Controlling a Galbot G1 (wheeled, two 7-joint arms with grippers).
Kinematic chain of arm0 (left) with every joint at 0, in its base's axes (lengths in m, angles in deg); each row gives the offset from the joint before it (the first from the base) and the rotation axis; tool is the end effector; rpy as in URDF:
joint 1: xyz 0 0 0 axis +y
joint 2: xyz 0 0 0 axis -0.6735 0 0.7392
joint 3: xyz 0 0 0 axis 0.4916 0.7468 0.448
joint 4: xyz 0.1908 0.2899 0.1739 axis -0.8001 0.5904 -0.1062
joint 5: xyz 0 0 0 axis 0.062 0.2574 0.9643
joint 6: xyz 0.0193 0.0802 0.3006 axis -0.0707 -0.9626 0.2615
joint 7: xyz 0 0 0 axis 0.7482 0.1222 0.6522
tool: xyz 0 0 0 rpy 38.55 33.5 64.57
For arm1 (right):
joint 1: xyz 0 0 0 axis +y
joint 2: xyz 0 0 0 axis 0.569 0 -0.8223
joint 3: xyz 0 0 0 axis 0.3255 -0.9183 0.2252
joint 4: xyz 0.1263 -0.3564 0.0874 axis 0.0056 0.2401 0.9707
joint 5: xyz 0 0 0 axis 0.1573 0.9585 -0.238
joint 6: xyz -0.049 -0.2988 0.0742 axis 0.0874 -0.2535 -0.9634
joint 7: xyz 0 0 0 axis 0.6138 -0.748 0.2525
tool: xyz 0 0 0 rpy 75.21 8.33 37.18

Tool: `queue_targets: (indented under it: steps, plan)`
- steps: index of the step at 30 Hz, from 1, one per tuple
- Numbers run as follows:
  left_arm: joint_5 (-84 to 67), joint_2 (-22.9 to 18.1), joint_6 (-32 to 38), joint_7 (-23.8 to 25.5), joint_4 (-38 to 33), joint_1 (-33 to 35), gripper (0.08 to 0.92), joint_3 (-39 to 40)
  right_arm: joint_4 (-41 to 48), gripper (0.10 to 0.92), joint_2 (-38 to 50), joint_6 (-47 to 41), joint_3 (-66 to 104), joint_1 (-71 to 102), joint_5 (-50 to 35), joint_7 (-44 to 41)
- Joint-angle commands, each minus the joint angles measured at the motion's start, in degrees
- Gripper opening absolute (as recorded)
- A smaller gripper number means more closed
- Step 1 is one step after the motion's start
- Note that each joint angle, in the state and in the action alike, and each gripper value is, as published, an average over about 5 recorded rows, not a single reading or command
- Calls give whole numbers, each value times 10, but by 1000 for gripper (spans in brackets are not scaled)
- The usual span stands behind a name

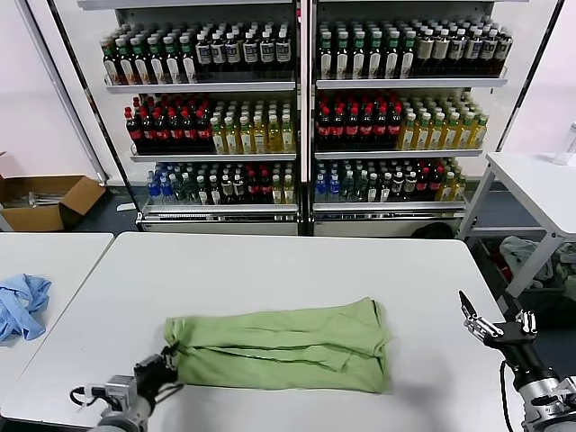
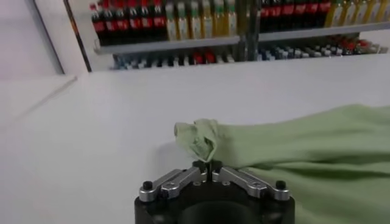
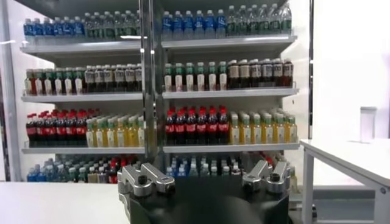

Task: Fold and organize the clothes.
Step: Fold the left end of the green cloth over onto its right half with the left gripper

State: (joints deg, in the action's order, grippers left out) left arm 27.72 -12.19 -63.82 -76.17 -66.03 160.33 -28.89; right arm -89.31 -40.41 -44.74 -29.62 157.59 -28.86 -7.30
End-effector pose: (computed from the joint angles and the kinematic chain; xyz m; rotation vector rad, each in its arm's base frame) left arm 0.1542 0.1566 -0.3110 -0.0106 -2.7180 -0.2023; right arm 0.1207 -0.2056 -0.2825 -0.1193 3.1392 0.0157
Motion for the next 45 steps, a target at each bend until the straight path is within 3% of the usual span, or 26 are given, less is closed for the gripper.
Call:
queue_targets:
  steps: [1, 7, 11, 18, 23, 31, 45]
  plan:
    - [38, 81, 51, 118, 80, -37, 97, -172, -2, 823, 0, -1, -4, -3, 0, 0]
    - [65, 178, 96, 216, 203, -77, 97, -225, -7, 823, 1, 0, -7, 0, 1, 0]
    - [45, 196, 79, 221, 176, -94, 97, -214, -9, 823, -2, 2, -7, 7, 3, -1]
    - [30, 106, 34, 194, 12, -108, 97, -106, -16, 823, -16, 4, -10, 10, 7, -2]
    - [13, 45, 14, 165, -44, -122, 97, -9, -18, 823, -24, 7, -8, 16, 9, -3]
    - [64, -6, 11, 169, -31, -118, 97, 95, -17, 823, -40, 11, -12, 21, 19, -4]
    - [90, -59, 7, 159, -4, -116, 99, 182, -6, 823, -58, 21, -12, 30, 33, -11]
